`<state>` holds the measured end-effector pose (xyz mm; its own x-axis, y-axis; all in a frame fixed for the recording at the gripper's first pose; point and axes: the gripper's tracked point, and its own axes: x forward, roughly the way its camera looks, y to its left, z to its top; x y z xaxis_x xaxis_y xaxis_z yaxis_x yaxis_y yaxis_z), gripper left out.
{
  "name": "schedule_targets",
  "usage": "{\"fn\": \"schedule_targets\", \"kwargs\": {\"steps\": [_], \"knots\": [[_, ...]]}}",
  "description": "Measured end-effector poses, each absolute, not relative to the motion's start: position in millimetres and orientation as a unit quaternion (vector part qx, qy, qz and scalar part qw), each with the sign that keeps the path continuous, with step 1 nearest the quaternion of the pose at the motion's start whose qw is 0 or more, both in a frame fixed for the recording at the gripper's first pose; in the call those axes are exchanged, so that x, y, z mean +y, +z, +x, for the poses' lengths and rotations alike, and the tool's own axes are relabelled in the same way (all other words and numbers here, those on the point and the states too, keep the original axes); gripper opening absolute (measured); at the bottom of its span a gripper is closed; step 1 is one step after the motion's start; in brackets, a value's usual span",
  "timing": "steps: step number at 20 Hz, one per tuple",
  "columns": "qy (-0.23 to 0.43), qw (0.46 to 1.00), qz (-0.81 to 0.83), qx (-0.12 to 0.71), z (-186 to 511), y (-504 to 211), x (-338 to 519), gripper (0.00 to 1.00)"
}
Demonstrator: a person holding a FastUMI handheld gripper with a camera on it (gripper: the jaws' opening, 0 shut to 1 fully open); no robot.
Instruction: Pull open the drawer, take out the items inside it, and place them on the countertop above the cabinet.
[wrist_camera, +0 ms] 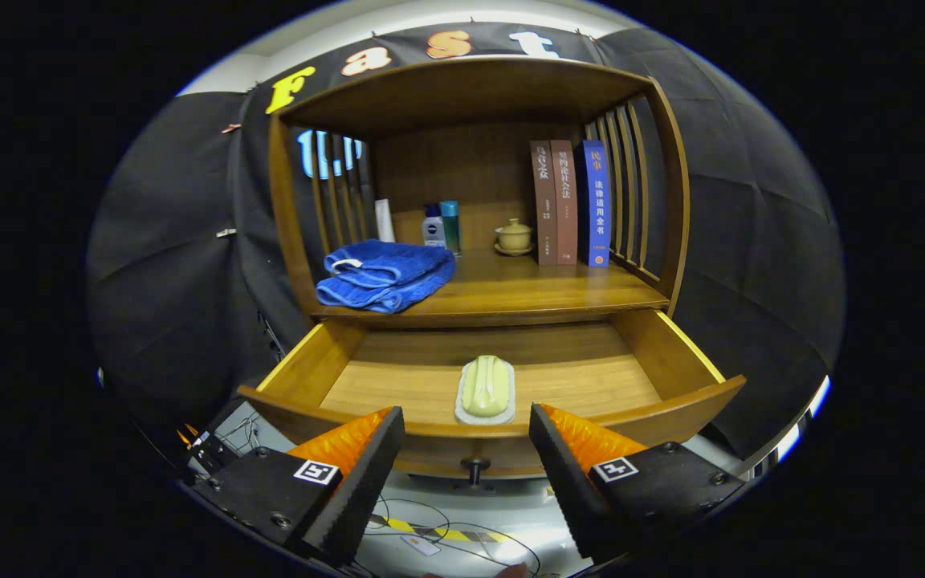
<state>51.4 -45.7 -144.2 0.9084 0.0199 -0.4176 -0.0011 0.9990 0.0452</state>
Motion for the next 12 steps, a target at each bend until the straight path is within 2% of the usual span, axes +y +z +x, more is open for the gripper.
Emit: {"fn": "schedule_targets", "kwargs": {"steps": [7,12], "knots": [[0.003,0.934,0.019,0.356,140.2,-174.5,-47.6,0.99],[-0.014,0.897,0.025,0.441,174.6,-230.4,-49.4,0.93]]}}
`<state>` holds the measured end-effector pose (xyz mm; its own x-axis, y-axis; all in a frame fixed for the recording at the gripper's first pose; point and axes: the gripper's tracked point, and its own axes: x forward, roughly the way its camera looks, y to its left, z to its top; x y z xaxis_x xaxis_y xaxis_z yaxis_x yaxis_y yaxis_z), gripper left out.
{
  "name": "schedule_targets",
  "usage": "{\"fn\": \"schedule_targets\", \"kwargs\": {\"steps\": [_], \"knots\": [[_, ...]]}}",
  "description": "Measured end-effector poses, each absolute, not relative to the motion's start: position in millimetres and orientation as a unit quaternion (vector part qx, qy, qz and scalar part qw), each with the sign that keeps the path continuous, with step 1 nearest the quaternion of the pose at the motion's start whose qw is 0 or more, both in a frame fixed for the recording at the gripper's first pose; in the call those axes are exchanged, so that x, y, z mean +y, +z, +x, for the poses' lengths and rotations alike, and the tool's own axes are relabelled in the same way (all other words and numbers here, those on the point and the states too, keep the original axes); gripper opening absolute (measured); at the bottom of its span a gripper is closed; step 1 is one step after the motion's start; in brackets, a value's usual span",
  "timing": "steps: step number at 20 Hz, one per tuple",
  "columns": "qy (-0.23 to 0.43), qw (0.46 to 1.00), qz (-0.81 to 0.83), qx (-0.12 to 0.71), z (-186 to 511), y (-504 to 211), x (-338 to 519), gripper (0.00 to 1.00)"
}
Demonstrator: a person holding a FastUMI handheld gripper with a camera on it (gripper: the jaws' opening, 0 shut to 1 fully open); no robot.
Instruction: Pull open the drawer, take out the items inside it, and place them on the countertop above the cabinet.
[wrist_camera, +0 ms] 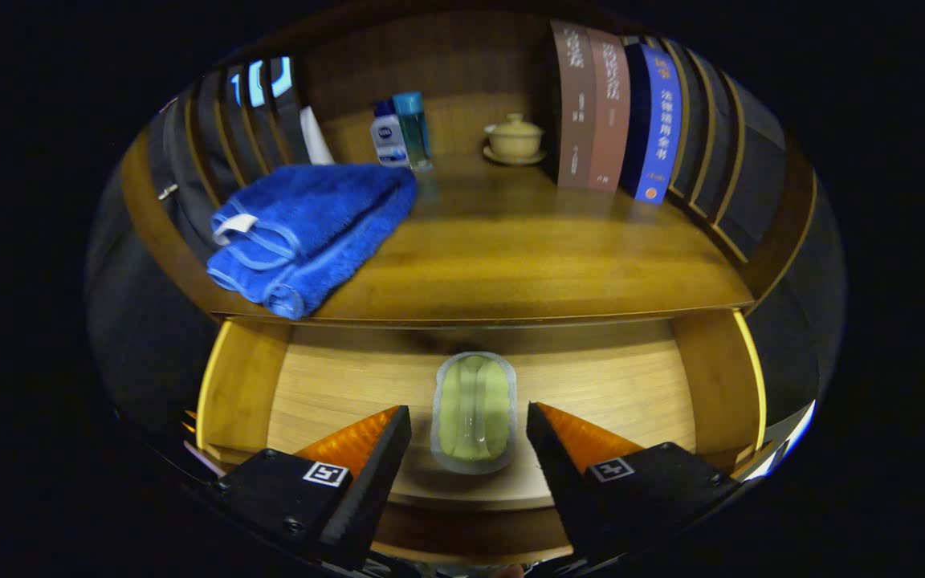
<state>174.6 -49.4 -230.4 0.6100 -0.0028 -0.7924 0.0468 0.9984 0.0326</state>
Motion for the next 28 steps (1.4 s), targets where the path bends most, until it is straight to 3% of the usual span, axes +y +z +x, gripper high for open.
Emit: {"fn": "schedule_targets", "kwargs": {"steps": [3,10,18,28], "knots": [[-0.030,0.880,0.013,0.474,185.2,-261.2,-55.7,0.86],[-0.040,0.873,0.006,0.486,185.7,-276.5,-56.1,0.23],[-0.049,0.870,0.039,0.490,166.7,-257.9,-58.9,0.23],[-0.030,0.884,0.053,0.463,145.1,-170.3,-51.4,0.23]]}}
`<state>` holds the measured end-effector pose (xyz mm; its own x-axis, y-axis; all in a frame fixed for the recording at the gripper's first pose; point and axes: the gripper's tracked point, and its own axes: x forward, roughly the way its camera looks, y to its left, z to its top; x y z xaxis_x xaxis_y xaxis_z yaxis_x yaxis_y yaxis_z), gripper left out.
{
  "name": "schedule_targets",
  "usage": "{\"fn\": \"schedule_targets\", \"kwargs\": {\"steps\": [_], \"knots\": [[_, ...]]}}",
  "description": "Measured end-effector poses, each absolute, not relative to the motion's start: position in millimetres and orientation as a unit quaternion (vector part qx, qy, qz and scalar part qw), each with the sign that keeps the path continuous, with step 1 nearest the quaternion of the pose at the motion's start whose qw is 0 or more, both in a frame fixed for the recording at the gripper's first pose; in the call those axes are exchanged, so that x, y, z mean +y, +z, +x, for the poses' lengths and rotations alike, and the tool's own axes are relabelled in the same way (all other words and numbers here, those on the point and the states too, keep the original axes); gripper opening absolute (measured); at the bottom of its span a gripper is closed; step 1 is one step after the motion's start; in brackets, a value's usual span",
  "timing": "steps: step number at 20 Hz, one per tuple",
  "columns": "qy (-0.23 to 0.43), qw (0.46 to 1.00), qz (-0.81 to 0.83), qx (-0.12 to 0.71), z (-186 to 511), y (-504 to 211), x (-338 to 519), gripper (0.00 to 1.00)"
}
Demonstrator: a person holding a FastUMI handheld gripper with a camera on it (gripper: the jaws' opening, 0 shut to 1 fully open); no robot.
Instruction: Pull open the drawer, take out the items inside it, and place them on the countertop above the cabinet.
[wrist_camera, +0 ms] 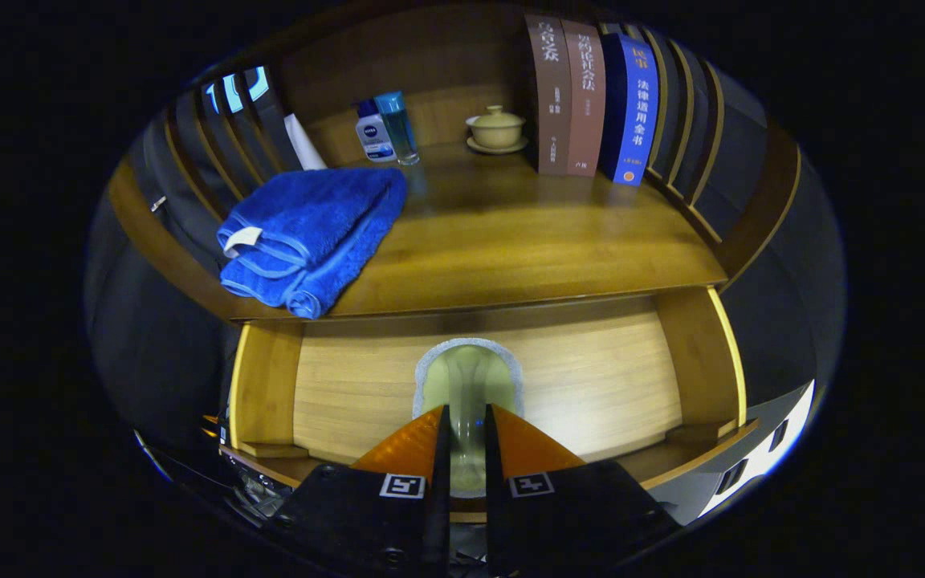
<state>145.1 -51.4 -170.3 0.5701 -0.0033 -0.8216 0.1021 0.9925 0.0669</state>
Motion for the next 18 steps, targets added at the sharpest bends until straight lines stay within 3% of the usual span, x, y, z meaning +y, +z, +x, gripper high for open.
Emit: {"fn": "schedule_targets", "kwargs": {"steps": [8,18], "knots": [[-0.054,0.890,0.044,0.451,211.7,-123.7,-69.0,0.23],[-0.056,0.877,0.024,0.477,306.4,-137.6,-71.3,0.23]]}}
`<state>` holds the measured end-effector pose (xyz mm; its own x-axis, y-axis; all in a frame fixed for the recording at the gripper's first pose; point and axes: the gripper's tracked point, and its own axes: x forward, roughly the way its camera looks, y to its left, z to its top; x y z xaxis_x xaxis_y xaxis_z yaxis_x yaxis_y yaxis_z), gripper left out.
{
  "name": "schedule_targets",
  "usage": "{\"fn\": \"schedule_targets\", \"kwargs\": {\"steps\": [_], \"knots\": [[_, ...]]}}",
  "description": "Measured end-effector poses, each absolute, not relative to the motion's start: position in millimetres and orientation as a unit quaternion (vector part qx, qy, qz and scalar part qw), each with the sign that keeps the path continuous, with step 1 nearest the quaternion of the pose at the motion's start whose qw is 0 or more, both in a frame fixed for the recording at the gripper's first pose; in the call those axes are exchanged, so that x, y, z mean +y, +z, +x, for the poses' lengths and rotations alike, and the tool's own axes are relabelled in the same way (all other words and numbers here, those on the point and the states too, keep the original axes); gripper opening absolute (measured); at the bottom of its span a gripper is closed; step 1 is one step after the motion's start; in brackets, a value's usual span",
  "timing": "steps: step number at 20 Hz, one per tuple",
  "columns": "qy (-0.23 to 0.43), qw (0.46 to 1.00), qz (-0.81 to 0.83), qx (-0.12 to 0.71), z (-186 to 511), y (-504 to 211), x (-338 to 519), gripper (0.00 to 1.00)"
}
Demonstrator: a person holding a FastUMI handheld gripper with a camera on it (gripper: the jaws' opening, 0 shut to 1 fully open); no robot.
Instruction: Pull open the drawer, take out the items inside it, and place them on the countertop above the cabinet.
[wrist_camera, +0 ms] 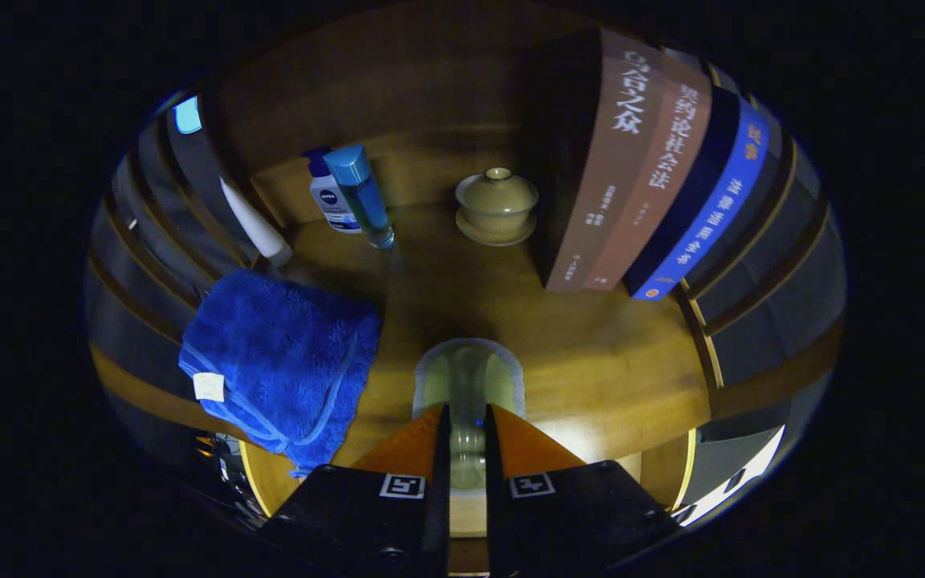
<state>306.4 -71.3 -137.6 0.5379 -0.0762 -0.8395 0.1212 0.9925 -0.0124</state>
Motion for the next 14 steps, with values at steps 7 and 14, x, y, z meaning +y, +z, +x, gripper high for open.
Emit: {"fn": "schedule_targets", "kwargs": {"steps": [7,14], "knots": [[-0.057,0.872,0.026,0.486,324.2,-151.5,-70.1,0.23],[-0.049,0.872,0.043,0.485,322.7,-149.3,-67.1,0.37]]}}
